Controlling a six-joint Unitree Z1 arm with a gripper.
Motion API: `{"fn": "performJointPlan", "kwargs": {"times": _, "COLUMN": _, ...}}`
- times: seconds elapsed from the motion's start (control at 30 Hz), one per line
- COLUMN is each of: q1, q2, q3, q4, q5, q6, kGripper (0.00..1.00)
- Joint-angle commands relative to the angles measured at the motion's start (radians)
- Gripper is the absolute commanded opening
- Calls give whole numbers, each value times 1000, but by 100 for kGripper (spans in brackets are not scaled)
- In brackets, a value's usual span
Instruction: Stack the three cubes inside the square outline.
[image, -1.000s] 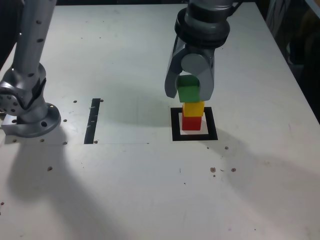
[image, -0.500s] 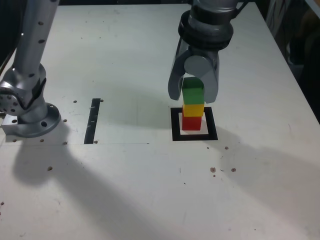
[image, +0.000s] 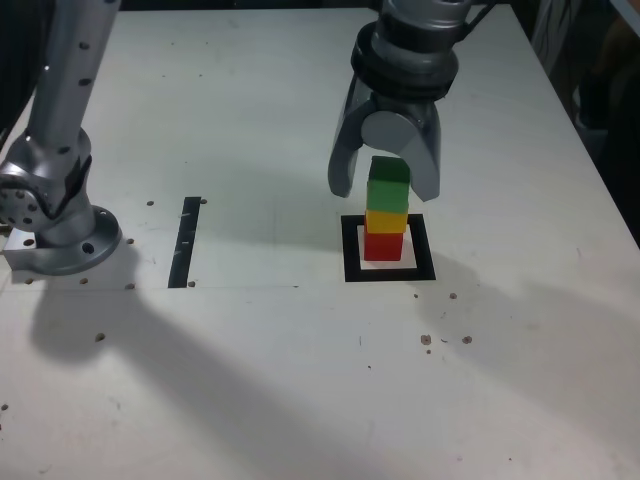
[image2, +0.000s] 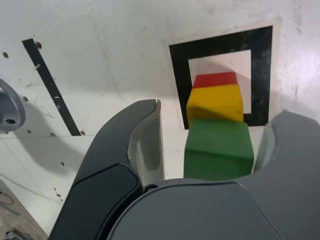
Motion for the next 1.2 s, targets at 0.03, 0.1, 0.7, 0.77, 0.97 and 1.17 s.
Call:
{"fn": "performJointPlan", "kwargs": {"times": 0.03, "q1": 3, "q2": 5, "q3": 4, "q4": 4, "q5": 8, "q6": 2, "kGripper": 94}}
{"fn": "performJointPlan", "kwargs": {"times": 0.1, "q1": 4, "q2": 4, "q3": 1, "q4": 3, "q5": 13, "q6": 3, "kGripper": 95}}
{"fn": "performJointPlan", "kwargs": {"times": 0.7, "q1": 5, "q2": -256, "q3": 96, "q4": 64, "q5": 67, "q6": 55, "kGripper": 99}}
{"fn": "performJointPlan", "kwargs": {"times": 0.77, "q1": 11, "q2": -306, "q3": 150, "q4": 63, "q5": 68, "q6": 61, "kGripper": 99}}
{"fn": "performJointPlan", "kwargs": {"times": 0.97, "q1": 44, "q2": -434, "q3": 376, "q4": 29, "q5": 64, "q6": 67, "kGripper": 99}}
{"fn": "performJointPlan", "kwargs": {"times": 1.17, "q1": 72, "q2": -472, "q3": 649, "q4": -152, "q5": 26, "q6": 59, "kGripper": 99}}
